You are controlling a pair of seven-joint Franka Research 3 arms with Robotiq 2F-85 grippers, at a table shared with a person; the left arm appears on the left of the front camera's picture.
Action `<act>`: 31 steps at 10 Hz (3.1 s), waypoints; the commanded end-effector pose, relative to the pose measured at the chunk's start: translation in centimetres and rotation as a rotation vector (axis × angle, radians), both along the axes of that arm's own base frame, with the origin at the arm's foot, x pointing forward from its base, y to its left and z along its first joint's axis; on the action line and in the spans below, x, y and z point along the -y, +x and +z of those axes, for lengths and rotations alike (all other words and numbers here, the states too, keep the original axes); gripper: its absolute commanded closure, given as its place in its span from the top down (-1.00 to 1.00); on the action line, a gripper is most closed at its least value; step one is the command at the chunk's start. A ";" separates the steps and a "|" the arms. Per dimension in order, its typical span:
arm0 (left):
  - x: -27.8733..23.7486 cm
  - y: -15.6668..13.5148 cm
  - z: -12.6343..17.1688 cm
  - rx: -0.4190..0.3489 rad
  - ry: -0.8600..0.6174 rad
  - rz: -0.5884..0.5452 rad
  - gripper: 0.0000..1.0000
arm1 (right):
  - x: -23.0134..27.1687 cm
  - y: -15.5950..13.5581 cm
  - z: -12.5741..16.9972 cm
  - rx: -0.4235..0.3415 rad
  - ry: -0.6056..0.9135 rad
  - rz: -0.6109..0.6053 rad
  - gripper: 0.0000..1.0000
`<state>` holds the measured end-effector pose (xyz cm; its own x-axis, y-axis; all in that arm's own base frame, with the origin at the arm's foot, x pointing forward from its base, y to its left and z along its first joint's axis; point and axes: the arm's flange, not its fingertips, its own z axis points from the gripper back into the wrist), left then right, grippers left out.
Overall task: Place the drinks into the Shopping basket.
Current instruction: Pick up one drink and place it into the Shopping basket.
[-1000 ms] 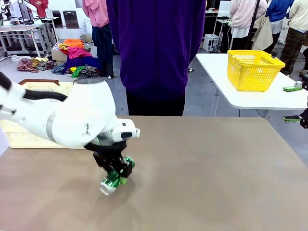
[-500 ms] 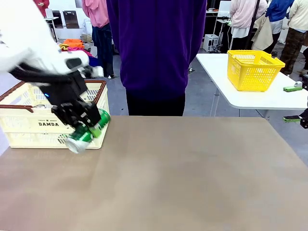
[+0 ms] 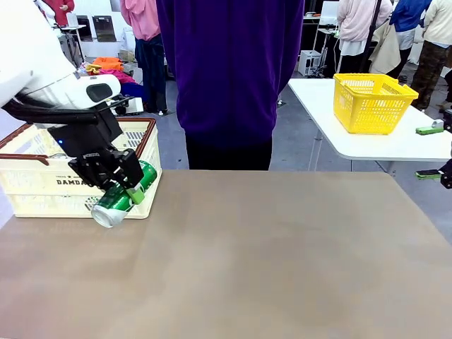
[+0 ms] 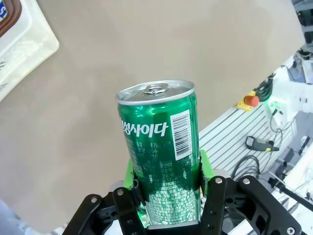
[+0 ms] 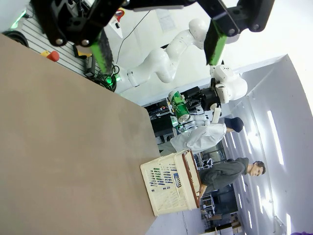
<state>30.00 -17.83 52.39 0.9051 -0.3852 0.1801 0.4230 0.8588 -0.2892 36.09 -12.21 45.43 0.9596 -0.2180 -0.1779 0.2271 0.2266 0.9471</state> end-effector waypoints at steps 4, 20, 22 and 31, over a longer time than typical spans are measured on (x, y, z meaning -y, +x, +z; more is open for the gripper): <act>-5.3 13.4 5.5 0.072 -0.008 0.382 -1.00 | 0.0 0.1 0.2 0.017 0.010 -0.001 1.00; -17.7 26.2 -7.9 0.023 0.260 0.410 -1.00 | 0.0 0.1 0.2 0.017 0.010 -0.001 1.00; -17.6 26.4 -8.3 0.008 0.283 0.432 -0.48 | 0.0 0.1 0.2 0.017 0.010 -0.001 1.00; -17.0 23.8 -4.5 0.066 0.212 0.458 1.00 | 0.0 0.1 0.2 0.017 0.010 -0.001 1.00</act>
